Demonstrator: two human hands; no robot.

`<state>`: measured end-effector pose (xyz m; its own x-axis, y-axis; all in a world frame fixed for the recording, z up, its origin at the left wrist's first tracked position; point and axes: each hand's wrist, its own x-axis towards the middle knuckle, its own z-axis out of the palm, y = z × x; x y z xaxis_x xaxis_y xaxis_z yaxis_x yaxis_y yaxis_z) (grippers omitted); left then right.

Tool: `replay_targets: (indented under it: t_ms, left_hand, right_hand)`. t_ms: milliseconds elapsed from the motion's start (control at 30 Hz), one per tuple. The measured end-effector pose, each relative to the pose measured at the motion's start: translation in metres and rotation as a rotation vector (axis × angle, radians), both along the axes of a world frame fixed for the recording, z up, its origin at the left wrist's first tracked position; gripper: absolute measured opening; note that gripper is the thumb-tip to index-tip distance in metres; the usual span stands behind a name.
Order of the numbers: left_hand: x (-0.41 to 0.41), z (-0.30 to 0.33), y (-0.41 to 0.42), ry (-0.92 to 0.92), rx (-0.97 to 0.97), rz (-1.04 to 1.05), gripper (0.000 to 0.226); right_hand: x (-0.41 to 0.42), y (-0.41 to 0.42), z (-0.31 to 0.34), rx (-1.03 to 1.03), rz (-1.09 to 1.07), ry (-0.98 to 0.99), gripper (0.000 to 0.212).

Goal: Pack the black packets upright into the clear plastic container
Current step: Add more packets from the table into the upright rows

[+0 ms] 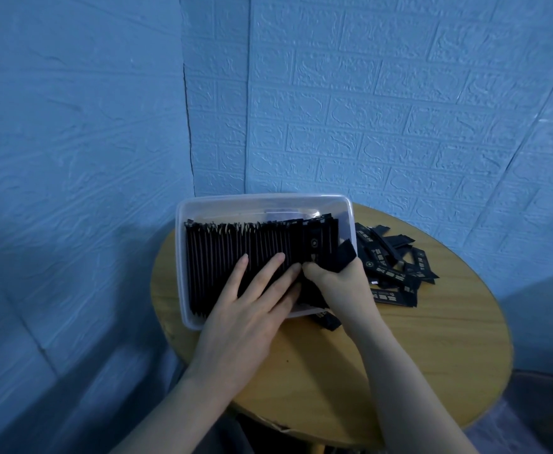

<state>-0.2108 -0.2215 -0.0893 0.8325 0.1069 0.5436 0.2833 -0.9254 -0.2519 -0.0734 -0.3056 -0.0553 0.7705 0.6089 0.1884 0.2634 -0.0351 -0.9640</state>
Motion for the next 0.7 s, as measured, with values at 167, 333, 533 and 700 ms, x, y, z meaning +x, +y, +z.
replay_targets:
  t_ms: [167, 333, 533, 700]
  left_hand:
    - [-0.0012, -0.0004, -0.0002, -0.001, -0.013, -0.003, 0.059]
    - [-0.0012, 0.0001, -0.0006, 0.003, -0.023, -0.001, 0.065]
    - [-0.0007, 0.0004, -0.0003, 0.018, -0.035, -0.001, 0.066]
    - [-0.0003, 0.0003, -0.0001, 0.024, -0.024, -0.004, 0.069]
  right_hand:
    - [-0.0009, 0.0000, -0.0008, 0.039, -0.016, -0.003, 0.021]
    - [-0.0021, -0.0014, 0.0025, 0.078, -0.029, 0.026, 0.006]
    - [-0.0019, -0.0006, 0.0012, 0.062, -0.019, 0.019, 0.014]
    - [-0.0036, -0.0001, 0.0022, 0.085, -0.035, 0.033, 0.014]
